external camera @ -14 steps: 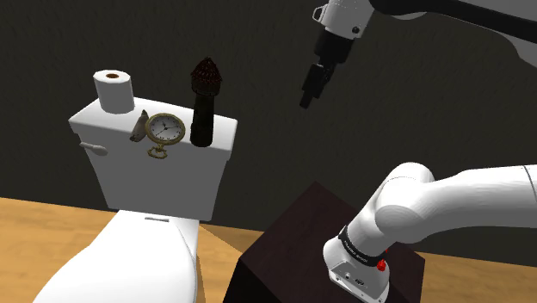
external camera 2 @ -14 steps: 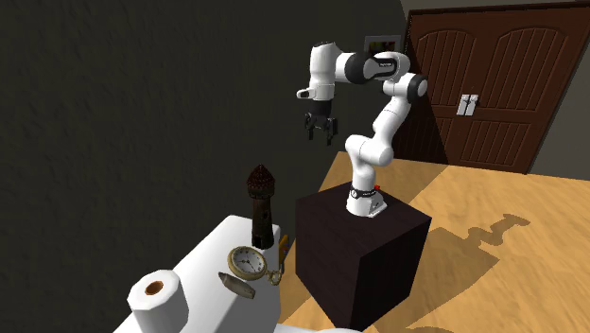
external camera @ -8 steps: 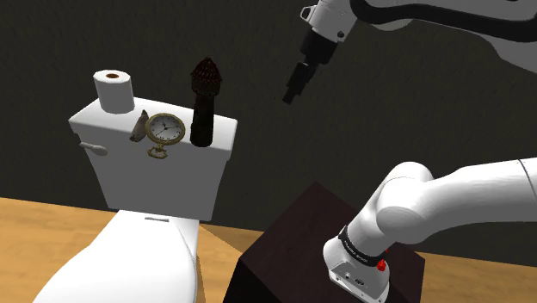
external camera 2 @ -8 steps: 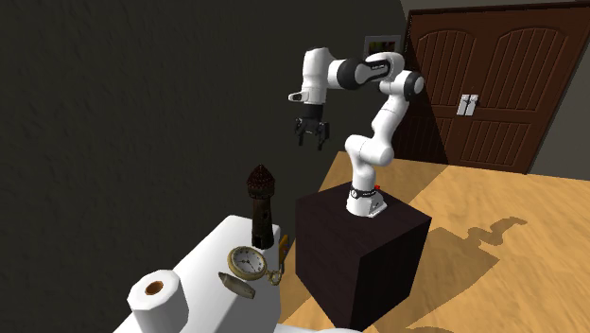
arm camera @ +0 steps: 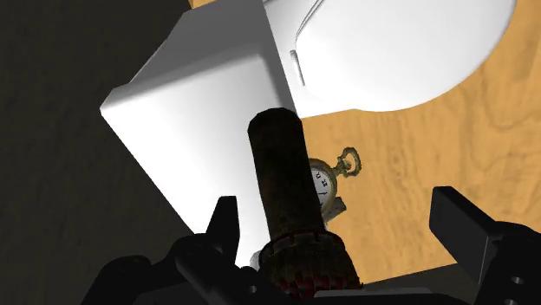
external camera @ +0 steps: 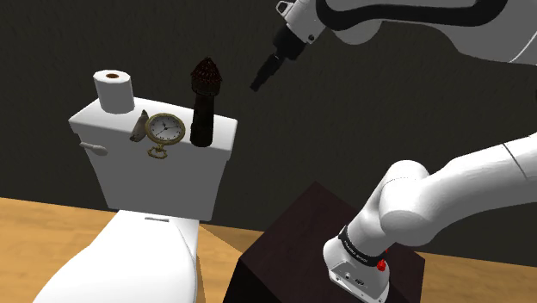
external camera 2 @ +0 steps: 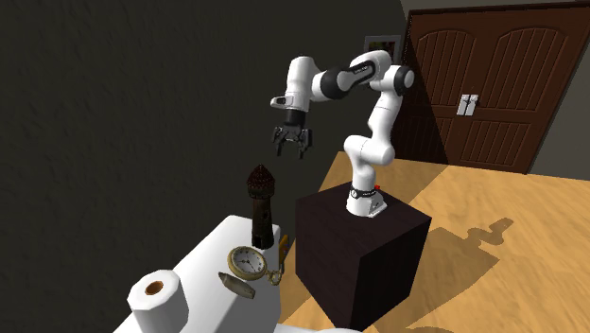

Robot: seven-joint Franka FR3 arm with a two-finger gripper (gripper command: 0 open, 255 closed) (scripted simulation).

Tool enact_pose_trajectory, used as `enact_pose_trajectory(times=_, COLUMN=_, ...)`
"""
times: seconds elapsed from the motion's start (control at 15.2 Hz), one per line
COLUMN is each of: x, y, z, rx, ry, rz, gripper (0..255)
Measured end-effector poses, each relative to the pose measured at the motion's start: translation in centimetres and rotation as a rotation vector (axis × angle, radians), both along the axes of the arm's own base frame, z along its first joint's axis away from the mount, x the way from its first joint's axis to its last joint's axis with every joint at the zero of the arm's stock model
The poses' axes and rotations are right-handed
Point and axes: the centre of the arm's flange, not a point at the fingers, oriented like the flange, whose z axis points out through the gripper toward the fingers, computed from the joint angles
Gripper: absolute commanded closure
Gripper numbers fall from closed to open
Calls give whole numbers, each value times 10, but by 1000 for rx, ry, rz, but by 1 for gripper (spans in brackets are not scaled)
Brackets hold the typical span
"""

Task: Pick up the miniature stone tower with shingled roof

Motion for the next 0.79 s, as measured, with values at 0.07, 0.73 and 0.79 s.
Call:
enact_pose_trajectory(times=0.07, x=10, y=0, z=-2, rx=16, ry=-28, rz=21, gripper=0)
enact_pose_trajectory(times=0.73, x=96, y=20, z=1, rx=170, ry=-315, rz=230, gripper=0)
enact_pose_trajectory(times=0.79, x=104, y=23, z=3, rx=180, ry=-336, rz=244, gripper=0)
